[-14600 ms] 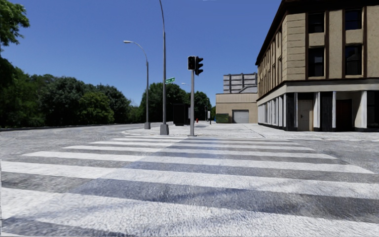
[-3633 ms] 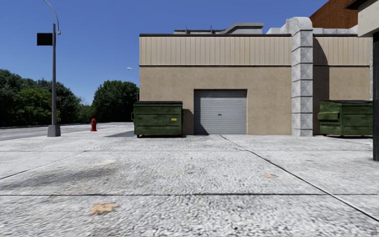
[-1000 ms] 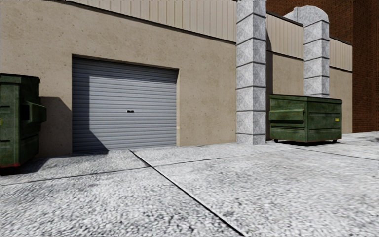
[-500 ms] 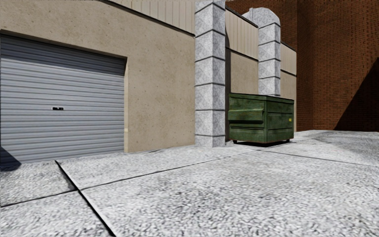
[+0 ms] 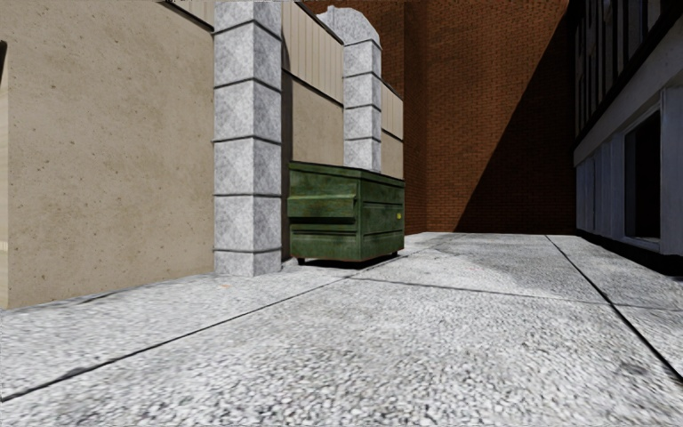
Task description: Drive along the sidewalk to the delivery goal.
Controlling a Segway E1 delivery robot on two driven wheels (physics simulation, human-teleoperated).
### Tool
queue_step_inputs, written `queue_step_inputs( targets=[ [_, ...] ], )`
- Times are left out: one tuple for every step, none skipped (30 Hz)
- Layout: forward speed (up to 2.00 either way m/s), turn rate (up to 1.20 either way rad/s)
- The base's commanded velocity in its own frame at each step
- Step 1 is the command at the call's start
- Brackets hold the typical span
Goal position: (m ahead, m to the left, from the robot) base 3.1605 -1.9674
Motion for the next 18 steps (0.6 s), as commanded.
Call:
queue_step_inputs(
  targets=[
    [1.57,-0.79],
    [1.57,-0.79],
    [1.57,-0.79],
    [1.57,-0.79],
    [1.57,-0.79],
    [1.57,-0.79],
    [1.57,-0.79],
    [1.57,-0.79],
    [1.57,-0.79],
    [1.57,-0.78],
    [1.57,-0.78],
    [1.57,-0.78],
    [1.57,-0.78],
    [1.57,-0.78],
    [1.57,-0.78],
    [1.57,-0.78],
    [1.57,-0.78],
    [1.57,-0.78]
  ],
)
